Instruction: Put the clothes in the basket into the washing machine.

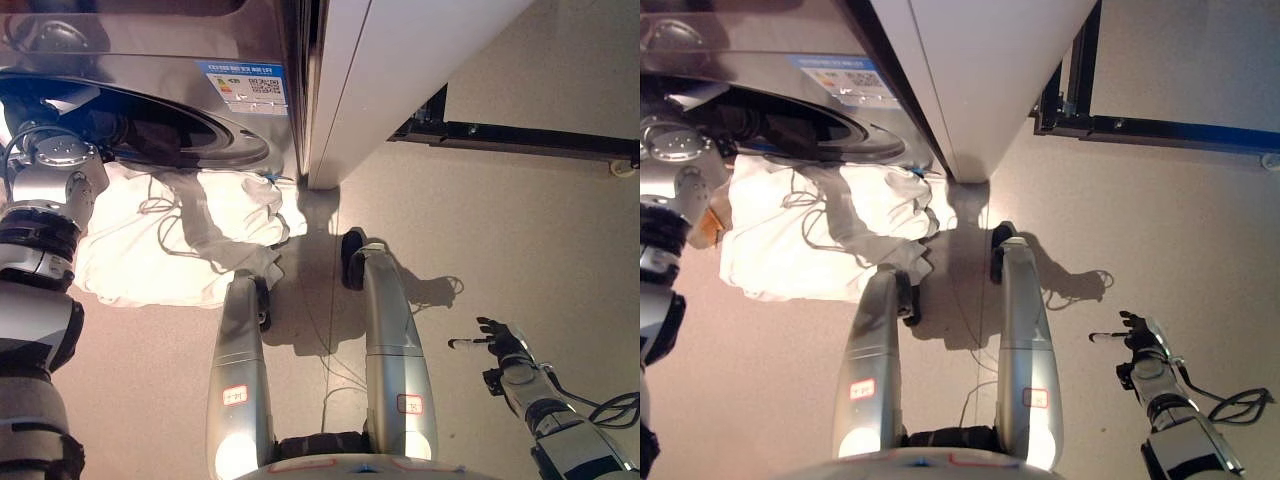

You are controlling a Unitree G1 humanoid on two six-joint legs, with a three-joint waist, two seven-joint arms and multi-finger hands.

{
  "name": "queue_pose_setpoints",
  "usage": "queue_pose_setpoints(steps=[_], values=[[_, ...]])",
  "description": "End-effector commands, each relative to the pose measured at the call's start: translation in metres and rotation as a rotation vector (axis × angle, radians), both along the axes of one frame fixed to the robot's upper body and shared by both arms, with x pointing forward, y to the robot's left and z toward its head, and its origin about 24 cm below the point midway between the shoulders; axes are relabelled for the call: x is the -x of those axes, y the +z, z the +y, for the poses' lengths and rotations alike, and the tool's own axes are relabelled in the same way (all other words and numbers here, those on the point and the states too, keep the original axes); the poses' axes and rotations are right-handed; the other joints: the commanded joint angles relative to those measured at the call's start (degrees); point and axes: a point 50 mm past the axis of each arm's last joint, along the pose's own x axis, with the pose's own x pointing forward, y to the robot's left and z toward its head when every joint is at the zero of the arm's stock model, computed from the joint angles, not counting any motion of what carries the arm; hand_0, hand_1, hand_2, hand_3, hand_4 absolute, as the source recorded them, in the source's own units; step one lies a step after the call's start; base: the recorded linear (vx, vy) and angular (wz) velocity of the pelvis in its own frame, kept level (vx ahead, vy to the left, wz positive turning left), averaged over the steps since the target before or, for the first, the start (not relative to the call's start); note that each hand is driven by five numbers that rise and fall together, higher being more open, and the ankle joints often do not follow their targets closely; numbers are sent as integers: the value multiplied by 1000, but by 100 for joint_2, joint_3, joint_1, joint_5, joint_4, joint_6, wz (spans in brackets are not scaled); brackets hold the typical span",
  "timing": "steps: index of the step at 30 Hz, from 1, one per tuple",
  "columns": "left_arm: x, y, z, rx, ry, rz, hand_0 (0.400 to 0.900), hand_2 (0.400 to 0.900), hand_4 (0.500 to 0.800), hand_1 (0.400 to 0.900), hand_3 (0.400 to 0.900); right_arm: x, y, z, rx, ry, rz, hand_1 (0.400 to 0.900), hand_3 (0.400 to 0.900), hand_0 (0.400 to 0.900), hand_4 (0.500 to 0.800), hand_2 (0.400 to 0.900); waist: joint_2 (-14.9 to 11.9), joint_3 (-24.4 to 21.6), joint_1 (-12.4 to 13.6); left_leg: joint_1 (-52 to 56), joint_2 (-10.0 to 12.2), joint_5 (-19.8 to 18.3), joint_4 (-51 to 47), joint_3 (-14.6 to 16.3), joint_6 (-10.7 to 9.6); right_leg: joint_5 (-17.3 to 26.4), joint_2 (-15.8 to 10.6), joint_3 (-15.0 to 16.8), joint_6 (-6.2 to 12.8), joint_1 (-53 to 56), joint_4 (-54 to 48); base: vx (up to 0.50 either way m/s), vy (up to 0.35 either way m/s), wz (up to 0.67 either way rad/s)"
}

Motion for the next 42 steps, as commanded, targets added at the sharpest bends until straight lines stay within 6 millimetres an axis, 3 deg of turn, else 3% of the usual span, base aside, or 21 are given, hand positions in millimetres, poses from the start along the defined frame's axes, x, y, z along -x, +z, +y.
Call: queue_pose_setpoints(steps=[1,19,28,34,36,38,42], values=[[13,107,-24,-180,-129,-345,900,900,800,900,900,71,6,-66,149,-207,164,900,900,900,800,900,443,-613,-435,-538,88,627,-233,56,649,-575,-147,132,-24,624,-86,0,0,0],[8,94,-22,-84,-137,-319,900,900,800,900,900,61,-1,-48,115,-158,95,900,900,900,800,900,262,-511,-314,-1020,25,466,138,-107,814,-677,-31,7,-78,216,302,-28,-23,2],[4,73,-13,15,-130,-281,900,900,800,900,900,48,2,-43,104,-131,51,900,900,900,800,900,200,-518,-255,-1042,51,642,36,-161,763,-708,3,-74,-125,258,251,-39,-47,4],[-3,27,-3,133,-151,-193,900,900,800,900,900,34,3,-34,85,-127,10,900,900,900,800,900,137,-526,-158,-1062,53,631,37,-216,764,-739,-19,-151,-149,265,294,-58,-64,5],[-4,1,1,163,-160,-147,900,900,800,900,900,31,2,-30,71,-125,-2,900,900,900,800,900,97,-534,-114,-1042,57,632,-3,-230,753,-741,-17,-187,-154,309,257,-66,-97,9],[-3,-30,2,195,-181,-88,900,900,800,900,900,25,2,-25,55,-123,-22,900,900,900,800,900,59,-542,-46,-978,71,662,-122,-238,729,-728,-13,-224,-154,392,159,-88,-114,12],[2,-109,-13,288,-250,25,900,900,800,900,900,9,6,-15,24,-111,-63,900,900,900,800,900,45,-574,131,-533,129,937,-861,-206,633,-601,-37,-304,-142,809,-363,-96,-73,10]])
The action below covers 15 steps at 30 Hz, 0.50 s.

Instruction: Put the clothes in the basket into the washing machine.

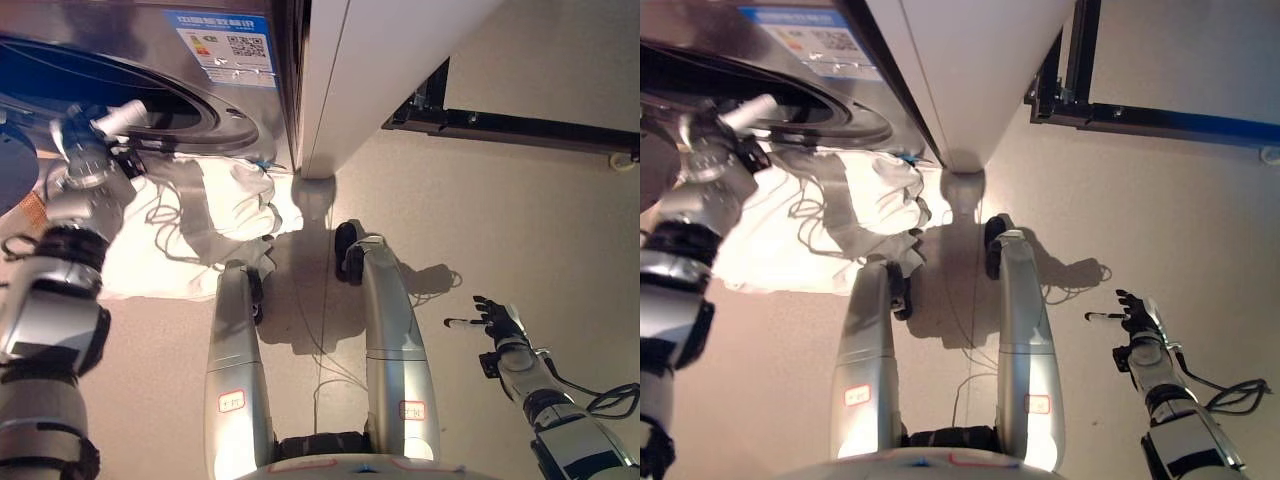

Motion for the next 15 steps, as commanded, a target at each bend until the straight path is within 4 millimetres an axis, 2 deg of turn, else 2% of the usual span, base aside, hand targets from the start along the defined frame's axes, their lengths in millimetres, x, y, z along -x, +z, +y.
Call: queue_pose_setpoints(steps=[1,3,7,9,10,14,15], values=[[13,-27,10,-20,17,-25,900,900,800,900,900,31,-9,-23,45,-122,72,900,900,900,800,900,25,-588,40,47,-44,944,-1175,141,535,-637,-168,28,26,1139,-425,-77,-28,8],[22,-64,2,32,-18,30,900,900,800,900,900,26,-7,-20,42,-103,68,900,900,900,800,900,24,-661,124,372,11,1054,-1554,172,492,-580,-220,0,38,1452,-712,-37,-37,13],[42,-119,-11,98,-66,161,900,900,800,900,900,27,-12,-13,35,-99,88,900,900,900,800,900,-40,-867,284,949,109,1175,-2029,187,422,-561,-329,-66,72,2017,-1059,31,-101,20],[52,-140,-16,108,-81,225,900,900,800,900,900,28,-15,-10,28,-99,94,900,900,900,800,900,-71,-957,342,1184,158,1201,-2172,182,384,-555,-385,-90,98,2257,-1184,67,-119,22],[64,-158,-20,108,-99,277,900,900,800,900,900,30,-18,-7,21,-99,104,900,900,900,800,900,-84,-1038,396,1376,183,1233,-2316,177,352,-544,-419,-109,119,2467,-1307,67,-109,22],[98,-204,-30,153,-139,417,900,900,800,900,900,35,-28,5,13,-71,140,900,900,900,800,900,-96,-1261,554,1947,162,1368,-2839,193,266,-459,-563,-243,200,3089,-1770,76,-79,16],[111,-218,-34,168,-150,462,900,900,800,900,900,39,-33,9,8,-62,160,900,900,900,800,900,-100,-1372,613,2144,158,1666,-3227,233,263,-209,-620,-351,184,3301,-2134,22,-61,15]])
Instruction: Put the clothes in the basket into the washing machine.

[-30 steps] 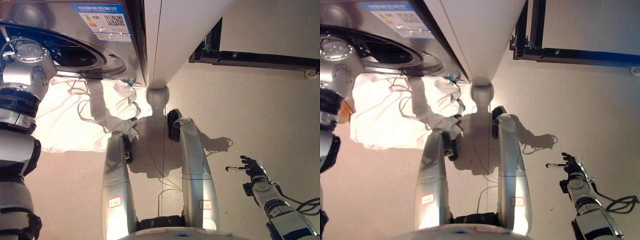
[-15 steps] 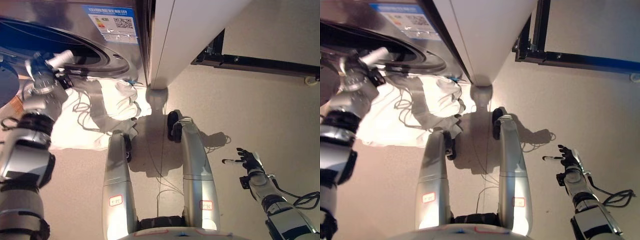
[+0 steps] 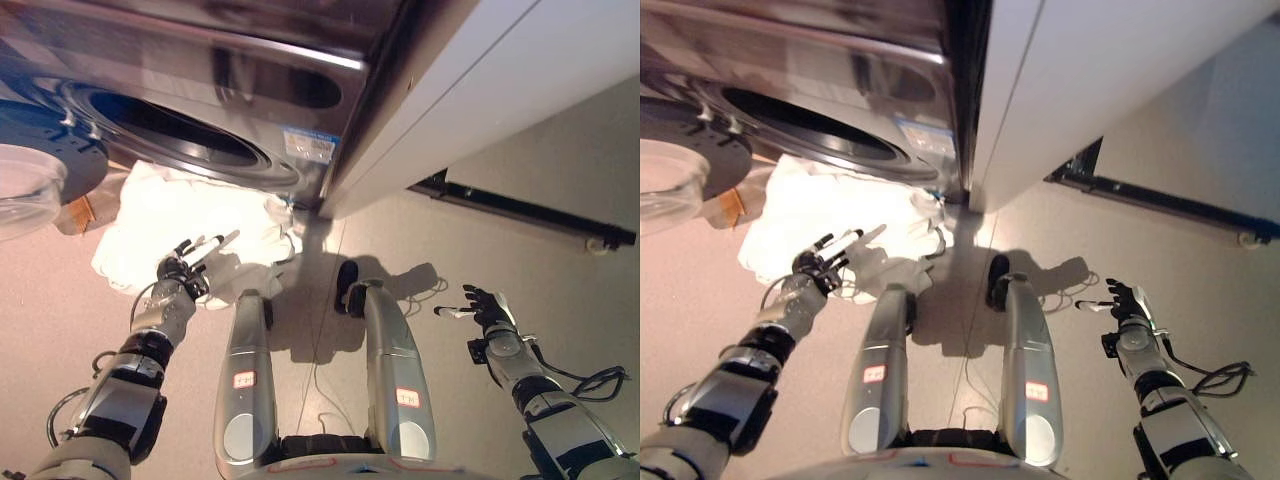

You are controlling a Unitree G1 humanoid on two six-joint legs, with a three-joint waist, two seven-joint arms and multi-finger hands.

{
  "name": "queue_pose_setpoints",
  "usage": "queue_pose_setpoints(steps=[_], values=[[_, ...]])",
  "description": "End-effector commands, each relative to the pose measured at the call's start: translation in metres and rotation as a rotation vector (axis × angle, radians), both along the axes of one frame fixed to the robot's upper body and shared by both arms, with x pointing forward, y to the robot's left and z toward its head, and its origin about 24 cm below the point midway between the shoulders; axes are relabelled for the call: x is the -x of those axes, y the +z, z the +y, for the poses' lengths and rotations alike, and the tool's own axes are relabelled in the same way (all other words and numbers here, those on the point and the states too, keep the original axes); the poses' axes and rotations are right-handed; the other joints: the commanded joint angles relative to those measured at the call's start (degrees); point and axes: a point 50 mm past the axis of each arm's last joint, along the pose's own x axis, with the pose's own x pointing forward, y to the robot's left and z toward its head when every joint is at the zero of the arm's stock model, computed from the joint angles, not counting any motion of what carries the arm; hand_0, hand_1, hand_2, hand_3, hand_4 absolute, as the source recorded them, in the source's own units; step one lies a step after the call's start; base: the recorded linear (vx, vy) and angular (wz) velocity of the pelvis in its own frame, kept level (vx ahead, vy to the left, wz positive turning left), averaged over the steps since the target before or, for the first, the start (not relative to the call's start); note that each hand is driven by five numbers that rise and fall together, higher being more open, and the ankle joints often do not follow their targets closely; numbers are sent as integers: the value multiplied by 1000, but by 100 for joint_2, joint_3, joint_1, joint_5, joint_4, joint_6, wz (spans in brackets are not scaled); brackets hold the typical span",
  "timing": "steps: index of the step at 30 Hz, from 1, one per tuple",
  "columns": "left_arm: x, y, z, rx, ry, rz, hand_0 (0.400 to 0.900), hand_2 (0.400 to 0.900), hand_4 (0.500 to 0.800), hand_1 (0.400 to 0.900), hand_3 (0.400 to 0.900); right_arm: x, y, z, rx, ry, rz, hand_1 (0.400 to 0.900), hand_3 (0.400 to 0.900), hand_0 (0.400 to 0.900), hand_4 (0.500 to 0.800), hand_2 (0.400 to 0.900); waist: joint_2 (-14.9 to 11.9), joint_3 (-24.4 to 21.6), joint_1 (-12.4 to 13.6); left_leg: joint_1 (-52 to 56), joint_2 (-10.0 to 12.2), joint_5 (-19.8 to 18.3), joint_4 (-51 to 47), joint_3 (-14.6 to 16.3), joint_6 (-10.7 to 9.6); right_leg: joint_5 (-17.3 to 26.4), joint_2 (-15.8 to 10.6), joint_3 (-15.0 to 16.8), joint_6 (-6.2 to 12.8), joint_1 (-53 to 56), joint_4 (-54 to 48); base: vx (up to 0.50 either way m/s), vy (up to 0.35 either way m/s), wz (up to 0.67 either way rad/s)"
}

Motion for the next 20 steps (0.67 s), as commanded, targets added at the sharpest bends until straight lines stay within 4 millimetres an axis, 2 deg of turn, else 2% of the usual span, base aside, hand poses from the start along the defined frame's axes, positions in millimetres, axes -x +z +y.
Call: queue_pose_setpoints(steps=[1,2,5,8,9,11,15,20], values=[[41,-41,5,-29,-10,130,900,900,800,900,900,57,-36,-9,47,-63,189,900,900,900,800,900,-53,-1077,184,-211,28,1065,-1016,229,393,-284,-510,128,201,806,-374,50,-78,21],[54,-55,-1,-23,-36,183,900,900,800,900,900,63,-42,-4,47,-48,220,900,900,900,800,900,-53,-1181,254,17,-12,1124,-1267,241,365,-227,-587,48,252,1052,-614,112,-60,20],[78,-75,-7,19,-51,280,900,900,800,900,900,77,-54,4,24,-58,277,900,900,900,800,900,-69,-1391,390,517,-94,1263,-1849,240,327,-58,-698,-100,396,1628,-1224,167,-107,31],[114,-100,-11,42,-74,428,900,900,800,900,900,98,-68,15,-3,-52,350,900,900,900,800,900,-111,-1693,499,1160,-181,1440,-2599,211,284,165,-731,-237,589,2355,-2082,210,-108,30],[132,-109,-11,71,-41,488,900,900,800,900,900,106,-73,19,-14,-45,380,900,900,900,800,900,-112,-1870,520,1483,-202,1531,-2963,225,271,262,-707,-280,663,2671,-2448,238,-62,19],[157,-120,-12,107,-12,572,900,900,800,900,900,116,-79,25,-28,-34,417,900,900,900,800,900,-103,-2110,559,1942,-260,1628,-3468,263,261,381,-703,-377,760,3164,-2967,253,-36,12],[185,-130,-13,90,-35,683,900,900,800,900,900,129,-86,32,-58,-58,456,900,900,900,800,900,-31,-2457,555,2465,-343,1861,-4262,328,254,669,-678,-376,900,3590,-3594,148,-2,8],[197,-131,-6,46,1,733,900,900,800,900,900,136,-90,34,-91,-111,477,900,900,900,800,900,91,-2680,541,2869,-438,2081,-4955,384,233,958,-696,-400,1038,3835,-4066,55,22,1]])
